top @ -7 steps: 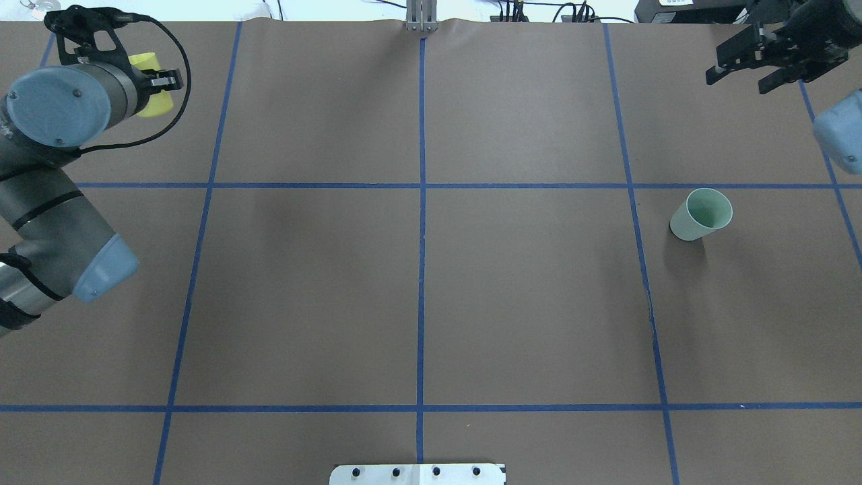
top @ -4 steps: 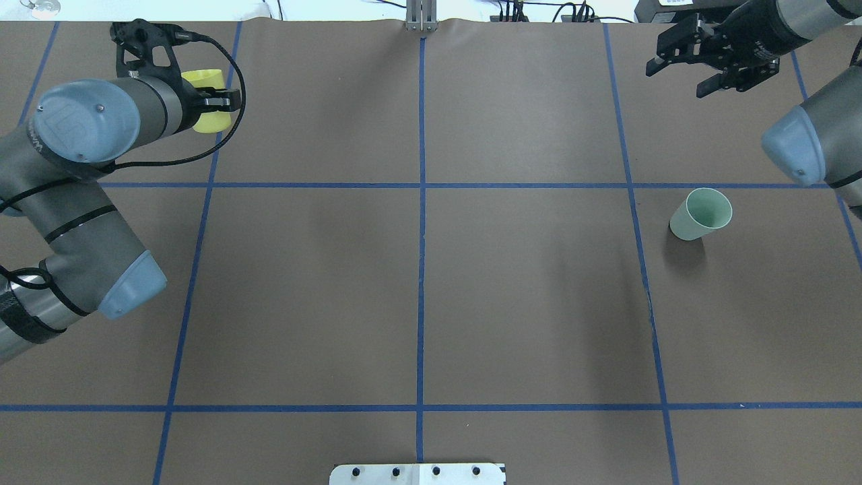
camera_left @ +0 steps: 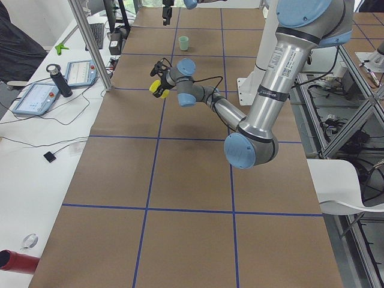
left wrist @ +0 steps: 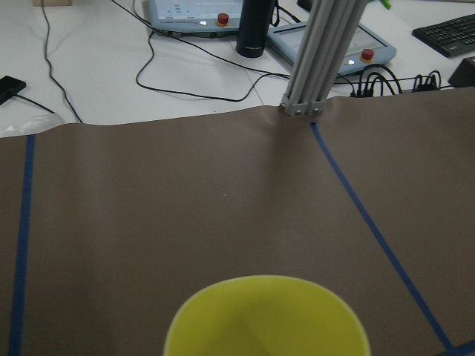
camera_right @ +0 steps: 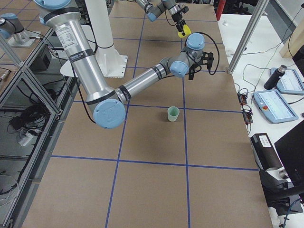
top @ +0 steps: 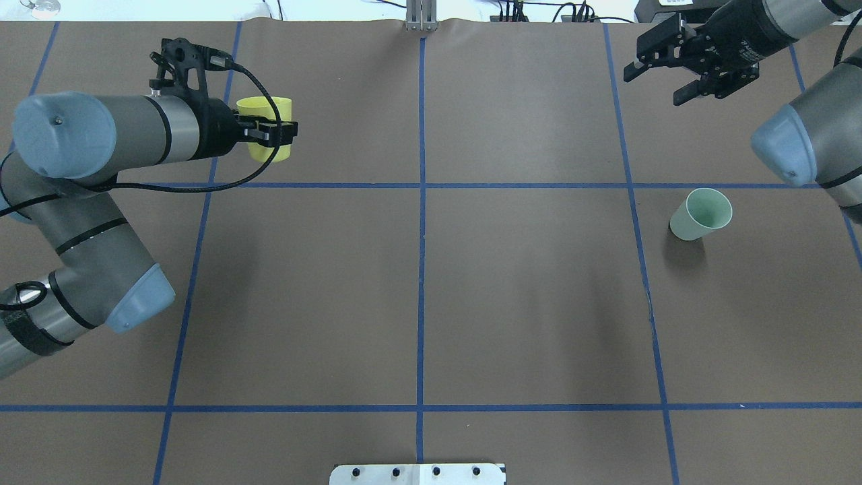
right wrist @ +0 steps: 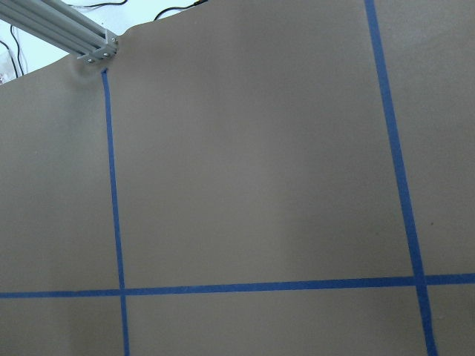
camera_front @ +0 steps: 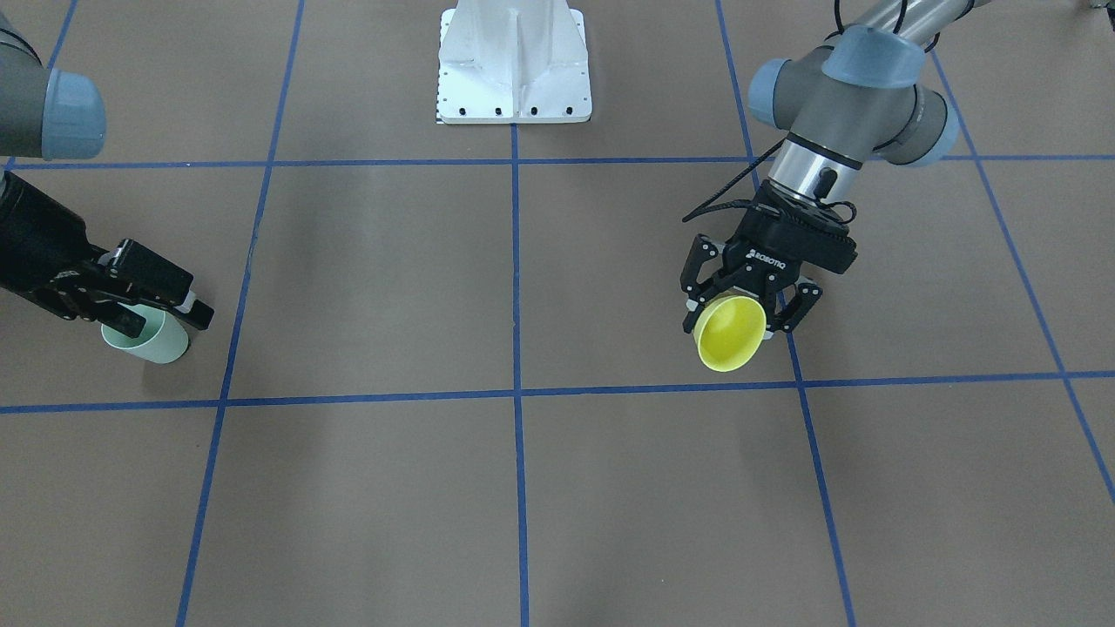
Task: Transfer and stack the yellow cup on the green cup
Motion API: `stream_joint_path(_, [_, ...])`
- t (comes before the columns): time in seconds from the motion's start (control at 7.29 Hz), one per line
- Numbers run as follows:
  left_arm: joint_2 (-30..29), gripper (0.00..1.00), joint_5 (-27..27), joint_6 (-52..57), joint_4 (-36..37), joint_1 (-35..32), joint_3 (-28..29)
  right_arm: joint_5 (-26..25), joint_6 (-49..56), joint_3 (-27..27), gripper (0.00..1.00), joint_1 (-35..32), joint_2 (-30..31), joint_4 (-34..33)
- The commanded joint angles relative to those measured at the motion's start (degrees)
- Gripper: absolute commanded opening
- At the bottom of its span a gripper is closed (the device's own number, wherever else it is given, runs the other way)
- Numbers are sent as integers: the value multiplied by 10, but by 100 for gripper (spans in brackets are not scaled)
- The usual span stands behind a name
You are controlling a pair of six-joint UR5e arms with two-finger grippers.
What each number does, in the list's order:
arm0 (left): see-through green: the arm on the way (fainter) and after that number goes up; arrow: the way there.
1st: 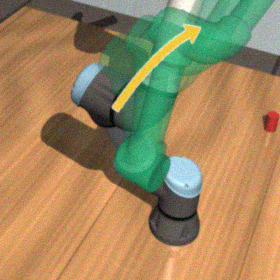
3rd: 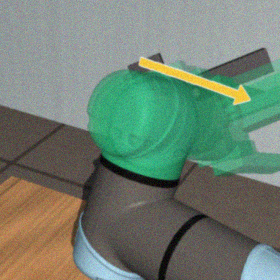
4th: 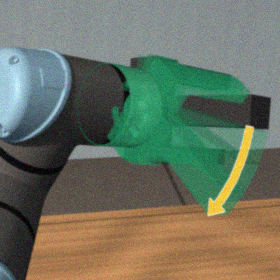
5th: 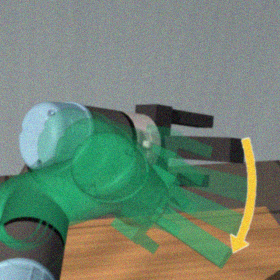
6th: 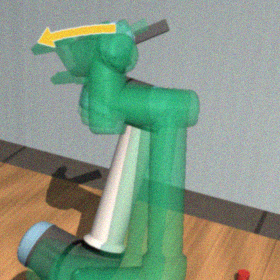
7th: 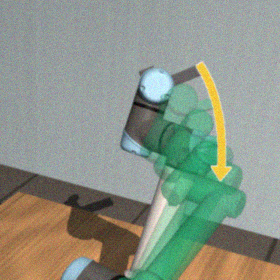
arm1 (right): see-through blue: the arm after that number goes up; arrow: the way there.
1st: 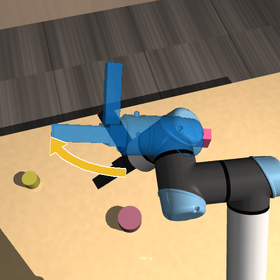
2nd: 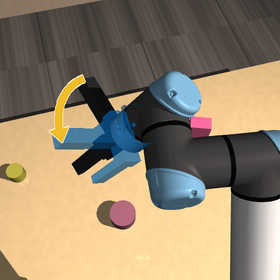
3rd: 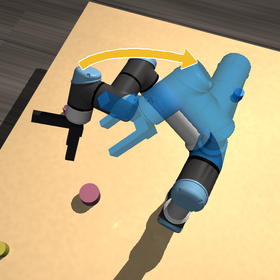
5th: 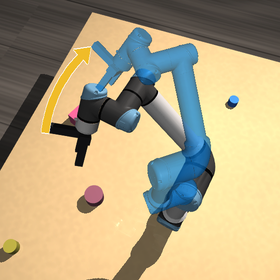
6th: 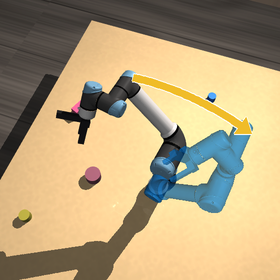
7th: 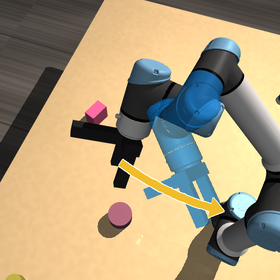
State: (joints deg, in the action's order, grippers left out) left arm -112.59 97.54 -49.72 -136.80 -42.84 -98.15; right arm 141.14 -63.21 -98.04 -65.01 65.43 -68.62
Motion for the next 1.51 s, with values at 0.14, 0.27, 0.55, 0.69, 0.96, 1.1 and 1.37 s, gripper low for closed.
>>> stream_joint_path(0.14, [5, 0, 55, 91, -135, 42, 2, 19, 0, -28, 99, 43, -20, 0])
stream_joint_path(0.27, [0, 0, 53, 93, -142, 67, 0, 22, -1, -35, 99, 62, -25, 0])
stream_joint_path(0.55, [-3, 0, 51, 93, -178, 87, 0, 21, -26, -39, 99, 107, -44, 28])
stream_joint_path(0.69, [-3, 0, 50, 96, -180, 98, -1, 14, -78, -36, 99, 127, -45, 74])
stream_joint_path(0.96, [-8, 0, 49, 123, -196, 117, -1, -14, -117, -33, 98, 161, -58, 96])
stream_joint_path(1.1, [-8, 0, 51, 129, -196, 121, -1, -14, -118, -29, 99, 176, -73, 92])
stream_joint_path(1.37, [-21, 0, 49, 129, -196, 150, 1, -13, -119, -22, 98, 203, -75, 89])
